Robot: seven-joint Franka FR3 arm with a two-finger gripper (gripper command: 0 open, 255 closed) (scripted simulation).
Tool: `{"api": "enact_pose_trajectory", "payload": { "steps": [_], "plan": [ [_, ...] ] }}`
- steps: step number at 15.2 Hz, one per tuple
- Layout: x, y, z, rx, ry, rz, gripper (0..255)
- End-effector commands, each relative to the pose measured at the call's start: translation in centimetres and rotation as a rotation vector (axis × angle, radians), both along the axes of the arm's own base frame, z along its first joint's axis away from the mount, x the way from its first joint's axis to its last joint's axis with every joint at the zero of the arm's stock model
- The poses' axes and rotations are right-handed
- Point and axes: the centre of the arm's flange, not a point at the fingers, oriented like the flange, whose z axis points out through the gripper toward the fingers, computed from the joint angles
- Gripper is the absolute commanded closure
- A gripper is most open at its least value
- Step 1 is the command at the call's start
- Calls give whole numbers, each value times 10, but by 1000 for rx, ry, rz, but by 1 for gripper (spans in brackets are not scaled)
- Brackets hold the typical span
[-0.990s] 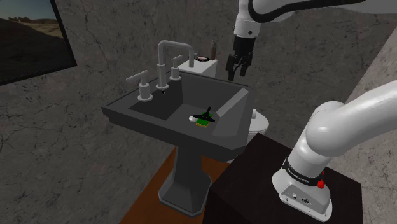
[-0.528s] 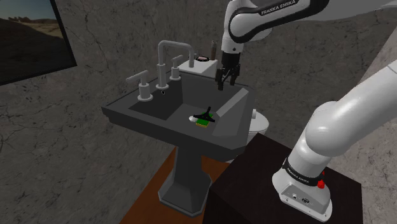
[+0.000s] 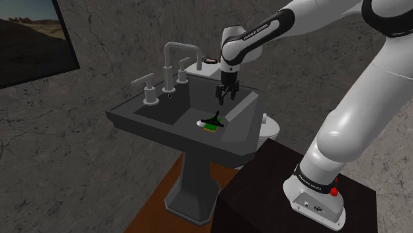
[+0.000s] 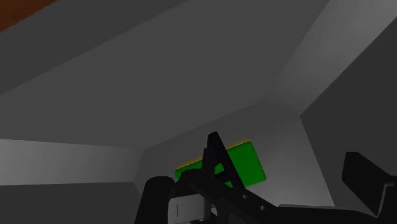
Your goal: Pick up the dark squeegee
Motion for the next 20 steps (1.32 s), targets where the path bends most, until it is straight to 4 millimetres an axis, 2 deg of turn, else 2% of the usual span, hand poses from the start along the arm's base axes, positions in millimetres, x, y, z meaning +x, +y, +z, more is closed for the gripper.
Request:
{"api": "enact_pose_trajectory", "payload": {
  "steps": [1, 12, 20],
  "plan": [
    [17, -5, -21, 0, 11, -4, 0],
    [94, -45, -145, 3, 71, -26, 0],
    [98, -47, -189, 3, 74, -28, 0]
  ]
}}
